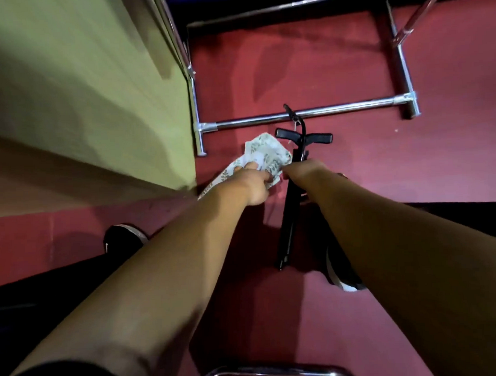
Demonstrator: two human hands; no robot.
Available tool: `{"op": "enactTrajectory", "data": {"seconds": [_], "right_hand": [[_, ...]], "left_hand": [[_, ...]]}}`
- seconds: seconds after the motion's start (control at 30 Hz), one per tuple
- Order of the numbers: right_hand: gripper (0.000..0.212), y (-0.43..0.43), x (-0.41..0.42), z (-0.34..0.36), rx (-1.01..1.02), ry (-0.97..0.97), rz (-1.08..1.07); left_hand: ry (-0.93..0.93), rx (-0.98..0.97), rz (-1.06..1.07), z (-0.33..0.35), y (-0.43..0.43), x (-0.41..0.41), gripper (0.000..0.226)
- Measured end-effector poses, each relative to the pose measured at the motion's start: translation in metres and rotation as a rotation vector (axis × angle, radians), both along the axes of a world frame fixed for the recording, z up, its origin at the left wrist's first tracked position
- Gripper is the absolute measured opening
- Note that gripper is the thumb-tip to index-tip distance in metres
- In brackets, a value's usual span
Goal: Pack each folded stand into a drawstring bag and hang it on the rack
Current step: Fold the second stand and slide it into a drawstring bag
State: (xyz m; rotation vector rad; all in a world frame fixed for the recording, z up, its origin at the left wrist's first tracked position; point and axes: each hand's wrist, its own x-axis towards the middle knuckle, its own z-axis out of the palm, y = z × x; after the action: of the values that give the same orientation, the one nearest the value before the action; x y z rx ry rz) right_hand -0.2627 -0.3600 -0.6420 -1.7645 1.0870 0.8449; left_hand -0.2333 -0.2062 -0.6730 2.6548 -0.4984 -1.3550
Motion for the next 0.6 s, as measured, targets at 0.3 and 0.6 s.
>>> {"op": "enactTrajectory", "data": {"seconds": [0.3,0.6], "right_hand": [[0.031,-0.009,0.000,-0.003,0.021,-0.037,-0.133],[0.041,0.014,-0.001,0.073,0.297,-0.119,-0.058]], "left_hand": [[-0.050,-0.367,0.585,-0.018,0.001,-0.006,0.023],[-0.010,-0.466,0.934,0.071,0.013,0.000,0.040]]}}
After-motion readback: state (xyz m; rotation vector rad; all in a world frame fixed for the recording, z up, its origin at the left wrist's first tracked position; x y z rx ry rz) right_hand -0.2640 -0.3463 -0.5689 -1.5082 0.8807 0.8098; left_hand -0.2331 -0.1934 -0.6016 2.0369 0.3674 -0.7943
